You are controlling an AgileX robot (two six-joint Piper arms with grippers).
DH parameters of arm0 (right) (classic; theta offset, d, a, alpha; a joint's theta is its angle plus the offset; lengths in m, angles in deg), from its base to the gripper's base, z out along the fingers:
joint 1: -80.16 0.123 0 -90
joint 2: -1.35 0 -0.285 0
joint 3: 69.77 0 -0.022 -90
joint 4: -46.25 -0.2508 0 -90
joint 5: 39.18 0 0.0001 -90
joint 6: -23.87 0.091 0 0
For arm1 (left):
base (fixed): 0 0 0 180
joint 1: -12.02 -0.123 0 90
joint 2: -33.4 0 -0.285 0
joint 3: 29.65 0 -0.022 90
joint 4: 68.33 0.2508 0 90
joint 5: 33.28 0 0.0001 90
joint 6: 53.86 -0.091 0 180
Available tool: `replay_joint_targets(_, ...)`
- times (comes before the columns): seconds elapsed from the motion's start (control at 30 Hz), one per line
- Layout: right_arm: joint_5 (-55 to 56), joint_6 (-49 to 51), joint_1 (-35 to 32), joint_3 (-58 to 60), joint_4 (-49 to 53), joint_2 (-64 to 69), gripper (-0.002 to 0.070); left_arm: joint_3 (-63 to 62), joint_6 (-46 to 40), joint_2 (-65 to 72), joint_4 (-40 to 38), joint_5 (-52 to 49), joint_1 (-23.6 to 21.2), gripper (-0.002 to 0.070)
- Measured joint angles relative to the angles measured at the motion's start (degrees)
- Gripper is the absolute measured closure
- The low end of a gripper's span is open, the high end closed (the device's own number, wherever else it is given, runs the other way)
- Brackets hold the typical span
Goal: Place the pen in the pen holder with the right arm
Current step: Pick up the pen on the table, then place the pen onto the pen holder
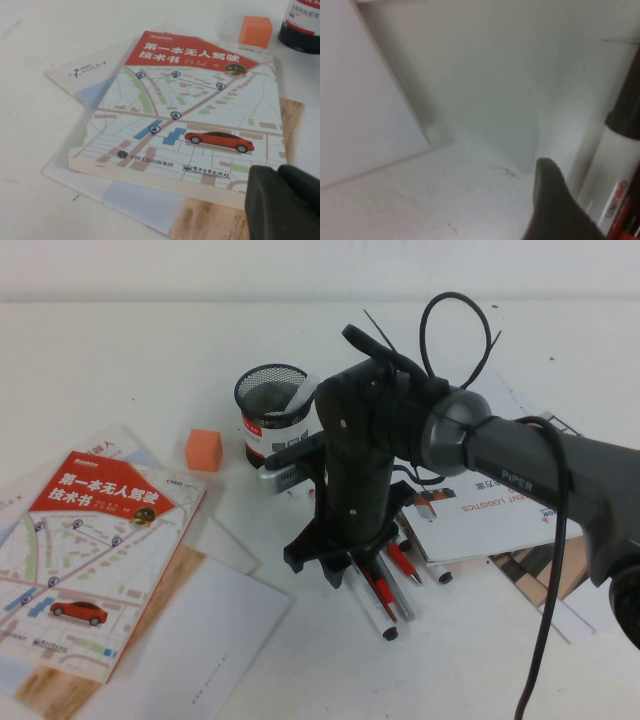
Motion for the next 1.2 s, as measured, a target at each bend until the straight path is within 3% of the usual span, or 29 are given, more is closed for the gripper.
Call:
replay_joint_targets(0.13, 0.0, 0.0, 0.0, 0.0, -0.1, 0.0, 0.0391, 0.0, 0.0, 0.0, 0.0, 0.0, 0.0, 0.0676)
replay_joint_targets(0.47, 0.0, 0.0, 0.0, 0.0, -1.2, 0.3, 0.0533, 0.0, 0.0, 0.0, 0.0, 0.0, 0.0, 0.0676)
replay_joint_targets(0.93, 0.7, -0.8, 0.0, -0.9, -3.1, -0.3, 0.0561, 0.0, 0.0, 0.0, 0.0, 0.0, 0.0, 0.0676)
replay_joint_targets(1.03, 6.2, -0.8, 0.0, -0.3, -4.0, -4.5, 0.0561, 0.0, 0.0, 0.0, 0.0, 0.0, 0.0, 0.0676)
replay_joint_targets(1.2, 28.2, -0.8, 0.7, 9.1, -4.6, -17.2, 0.0561, 0.0, 0.0, 0.0, 0.0, 0.0, 0.0, 0.0676)
